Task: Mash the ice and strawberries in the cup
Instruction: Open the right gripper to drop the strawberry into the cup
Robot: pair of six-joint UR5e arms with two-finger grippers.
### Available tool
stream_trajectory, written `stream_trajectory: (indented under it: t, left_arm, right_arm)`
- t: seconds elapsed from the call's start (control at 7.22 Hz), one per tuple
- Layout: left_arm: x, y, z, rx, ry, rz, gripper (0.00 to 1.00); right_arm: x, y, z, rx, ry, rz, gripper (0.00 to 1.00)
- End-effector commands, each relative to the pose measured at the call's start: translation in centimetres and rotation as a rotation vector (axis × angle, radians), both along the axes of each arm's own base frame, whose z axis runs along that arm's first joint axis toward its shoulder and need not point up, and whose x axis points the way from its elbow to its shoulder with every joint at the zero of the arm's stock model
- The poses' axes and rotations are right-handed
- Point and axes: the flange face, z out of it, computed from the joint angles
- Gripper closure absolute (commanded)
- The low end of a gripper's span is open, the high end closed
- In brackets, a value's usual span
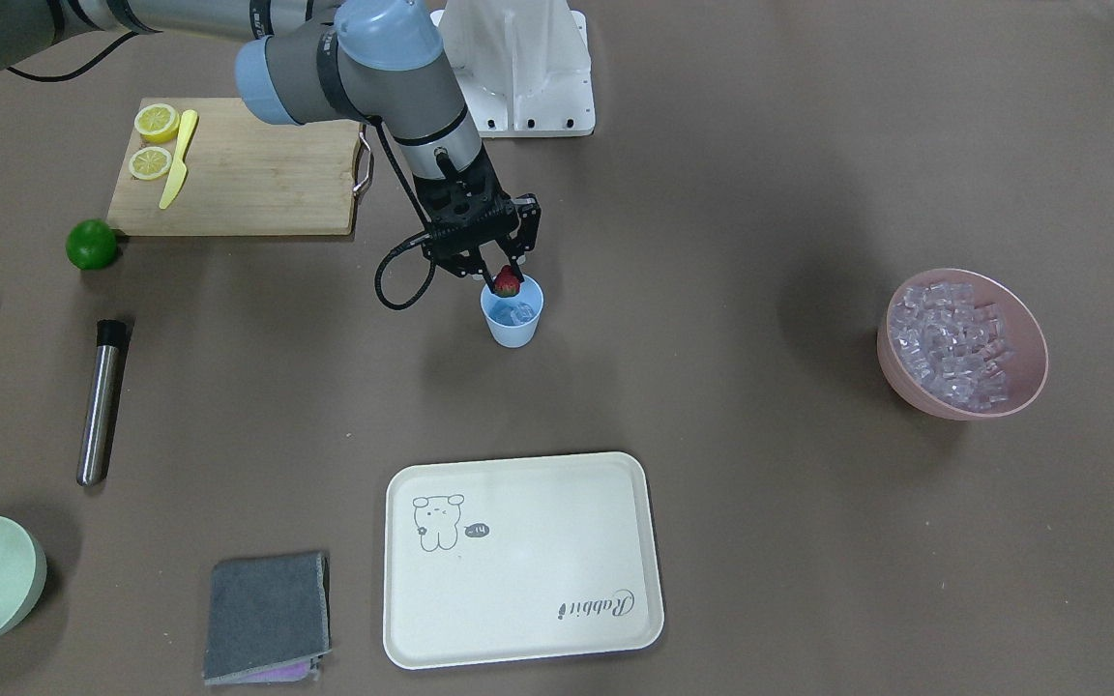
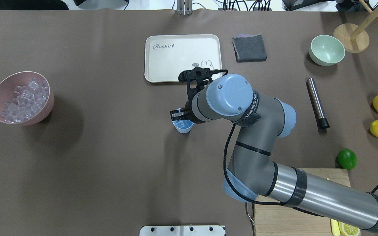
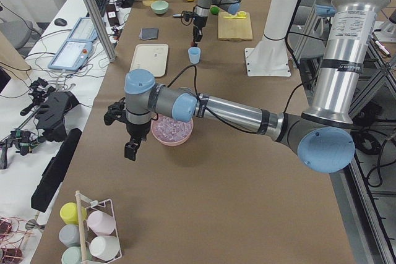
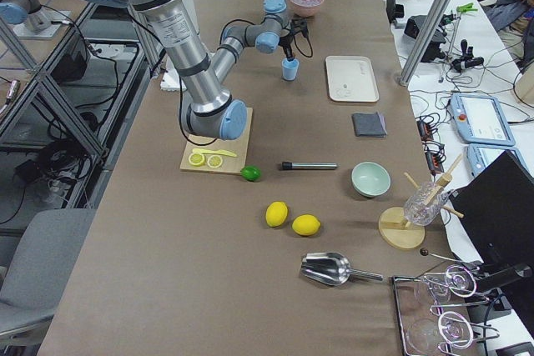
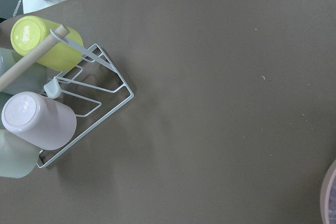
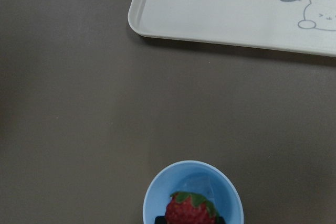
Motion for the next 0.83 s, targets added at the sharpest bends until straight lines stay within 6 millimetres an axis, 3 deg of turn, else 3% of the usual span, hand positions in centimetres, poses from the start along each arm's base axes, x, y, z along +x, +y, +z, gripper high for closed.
stream_trajectory:
  t: [0.0, 0.42, 0.69]
  left_arm:
    - [0.1, 0.0, 0.0, -0.001, 0.0, 0.0, 0.03]
    - [0.0, -0.1, 0.0, 0.008, 0.0, -0.002, 0.03]
    - [-0.1, -0.1, -0.1, 0.008, -0.001, -0.007, 0.03]
  right_arm:
    - [-0.1, 0.2, 0.2, 0.025, 0.009, -0.013, 0.02]
    - [1.6, -1.3, -0.1, 0.032, 0.0, -0.001, 0.0]
    - [5.4, -4.7, 0.5, -0.01, -0.016, 0.002, 0.0]
